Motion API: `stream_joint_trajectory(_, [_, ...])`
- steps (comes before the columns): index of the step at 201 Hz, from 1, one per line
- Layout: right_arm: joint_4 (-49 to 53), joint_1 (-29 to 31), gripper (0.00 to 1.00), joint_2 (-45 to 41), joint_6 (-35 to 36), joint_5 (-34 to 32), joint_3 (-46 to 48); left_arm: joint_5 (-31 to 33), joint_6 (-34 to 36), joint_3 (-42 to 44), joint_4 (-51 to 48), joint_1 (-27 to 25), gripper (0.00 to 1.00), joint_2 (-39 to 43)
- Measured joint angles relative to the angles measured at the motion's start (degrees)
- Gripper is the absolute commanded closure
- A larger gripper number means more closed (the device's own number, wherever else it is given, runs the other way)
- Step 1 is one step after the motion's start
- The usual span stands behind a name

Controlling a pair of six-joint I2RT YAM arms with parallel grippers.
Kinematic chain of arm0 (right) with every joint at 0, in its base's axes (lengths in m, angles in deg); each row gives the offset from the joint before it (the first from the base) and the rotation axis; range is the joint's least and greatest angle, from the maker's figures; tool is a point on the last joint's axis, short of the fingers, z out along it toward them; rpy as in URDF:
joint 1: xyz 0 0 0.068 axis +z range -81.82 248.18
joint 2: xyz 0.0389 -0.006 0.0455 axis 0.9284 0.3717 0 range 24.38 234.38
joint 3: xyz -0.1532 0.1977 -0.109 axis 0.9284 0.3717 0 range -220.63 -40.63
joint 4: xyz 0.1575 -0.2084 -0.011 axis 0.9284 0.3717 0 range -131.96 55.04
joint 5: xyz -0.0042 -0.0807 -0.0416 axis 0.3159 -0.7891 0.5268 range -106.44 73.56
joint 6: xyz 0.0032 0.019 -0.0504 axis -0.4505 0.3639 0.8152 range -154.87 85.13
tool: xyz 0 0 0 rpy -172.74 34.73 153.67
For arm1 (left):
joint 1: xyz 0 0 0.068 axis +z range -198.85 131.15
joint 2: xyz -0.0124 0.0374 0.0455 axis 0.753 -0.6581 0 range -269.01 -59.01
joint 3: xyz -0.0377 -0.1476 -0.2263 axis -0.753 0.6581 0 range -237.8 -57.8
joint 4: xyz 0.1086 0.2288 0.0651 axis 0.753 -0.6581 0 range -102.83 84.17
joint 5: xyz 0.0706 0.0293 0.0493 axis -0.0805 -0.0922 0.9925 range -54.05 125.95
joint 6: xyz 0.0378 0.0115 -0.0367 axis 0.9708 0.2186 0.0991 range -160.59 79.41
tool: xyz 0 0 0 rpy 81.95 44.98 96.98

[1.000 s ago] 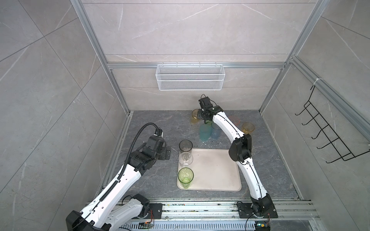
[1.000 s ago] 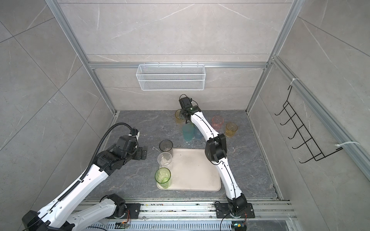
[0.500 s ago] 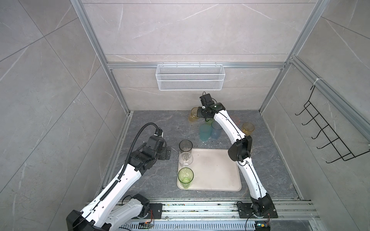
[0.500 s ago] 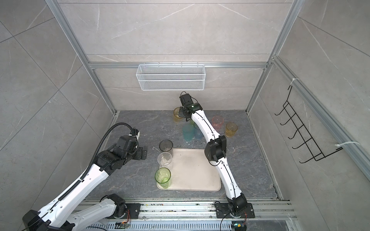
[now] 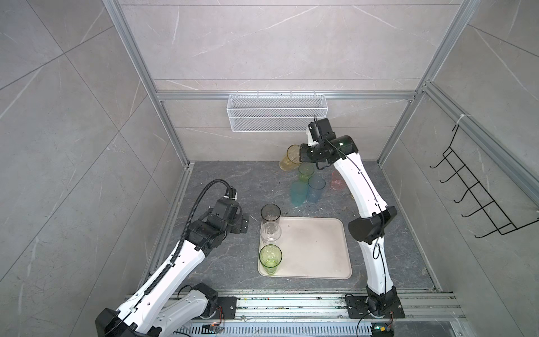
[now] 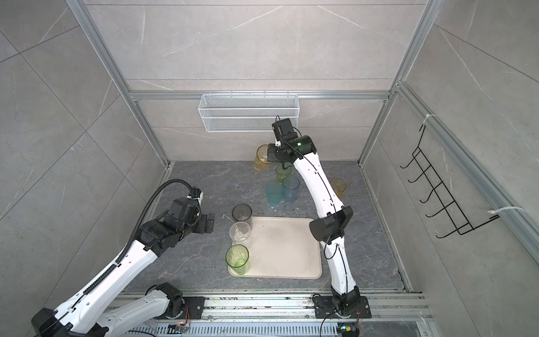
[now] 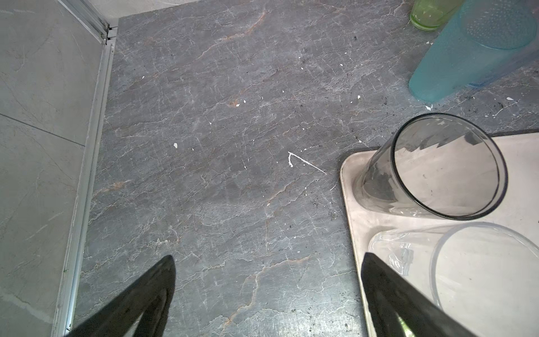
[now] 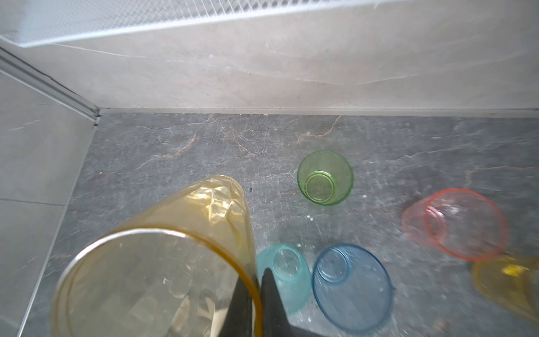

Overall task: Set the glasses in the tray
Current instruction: 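Lift the yellow cup and carry it over the tray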

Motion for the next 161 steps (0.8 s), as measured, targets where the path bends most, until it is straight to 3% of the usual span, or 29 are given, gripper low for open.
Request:
stream_joint_trajectory(68, [5.7, 0.4, 1.00, -19.1, 2.6, 1.1, 21.5, 0.0, 0.0, 0.0, 0.0, 0.0, 0.01, 1.5])
stream_joint_trajectory(117, [7.0, 3.9, 1.00, -32.9, 2.7, 1.0, 36.9, 0.0, 0.0, 0.0, 0.0, 0.0, 0.01, 1.5])
stream_joint_trajectory(161, [7.5, 7.7, 1.00, -39.5, 1.2, 0.0, 46.9, 0.0, 0.0, 0.0, 0.0, 0.0, 0.02, 1.6])
